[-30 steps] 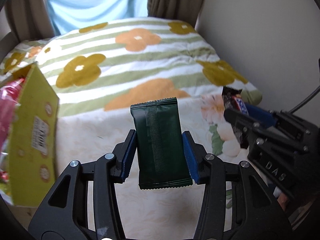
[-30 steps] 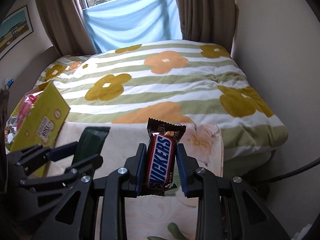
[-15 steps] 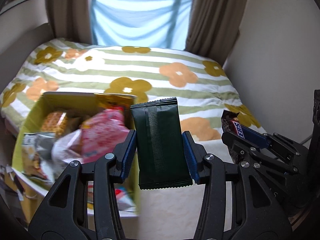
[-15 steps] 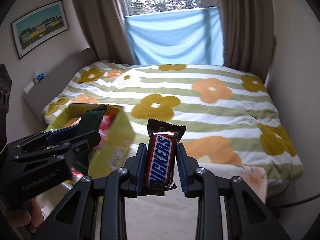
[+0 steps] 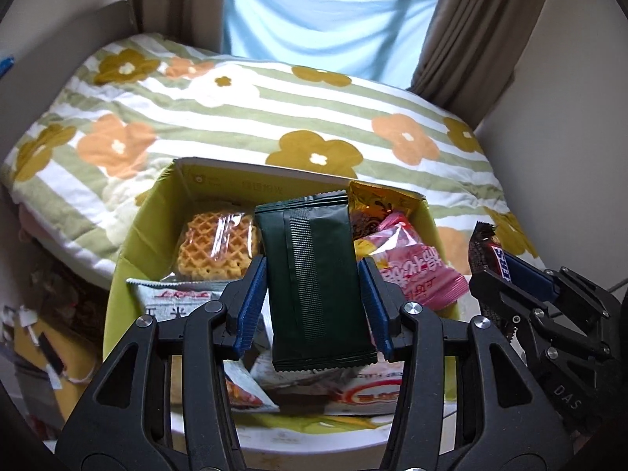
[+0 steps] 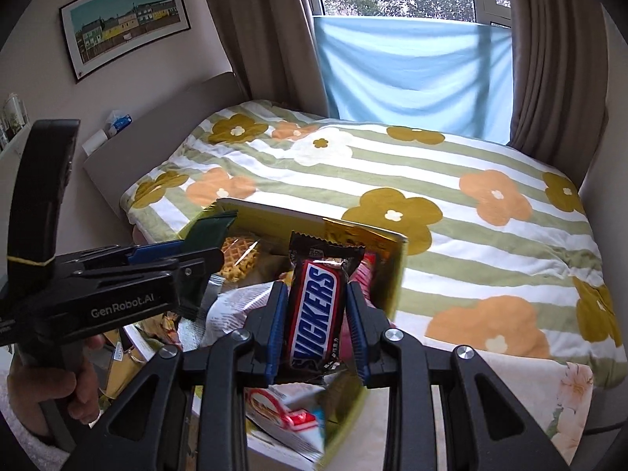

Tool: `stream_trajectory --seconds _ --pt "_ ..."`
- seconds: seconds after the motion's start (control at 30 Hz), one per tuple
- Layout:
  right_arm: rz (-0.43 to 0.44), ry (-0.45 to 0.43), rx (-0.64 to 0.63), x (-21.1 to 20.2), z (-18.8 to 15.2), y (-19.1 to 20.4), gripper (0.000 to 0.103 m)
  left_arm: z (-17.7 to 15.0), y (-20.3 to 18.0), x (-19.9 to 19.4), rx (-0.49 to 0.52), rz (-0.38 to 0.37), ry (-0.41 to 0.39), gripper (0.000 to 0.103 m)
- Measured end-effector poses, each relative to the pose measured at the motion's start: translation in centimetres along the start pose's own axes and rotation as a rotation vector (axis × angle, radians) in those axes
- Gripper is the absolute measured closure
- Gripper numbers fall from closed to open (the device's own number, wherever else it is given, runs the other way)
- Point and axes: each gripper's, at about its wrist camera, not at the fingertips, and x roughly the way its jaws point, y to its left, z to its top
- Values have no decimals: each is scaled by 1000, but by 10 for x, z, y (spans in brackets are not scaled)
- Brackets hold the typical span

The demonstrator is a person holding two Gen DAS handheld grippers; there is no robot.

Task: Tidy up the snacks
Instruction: 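Carry both bars over the box and release them inside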

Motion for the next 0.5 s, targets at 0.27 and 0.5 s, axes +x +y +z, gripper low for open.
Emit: stream_trajectory --seconds 0.27,0.5 --pt "-69 44 40 16 -4 9 76 -7 43 12 -6 -39 52 0" --pt "-67 90 45 27 -5 20 76 -19 53 3 25 7 54 0"
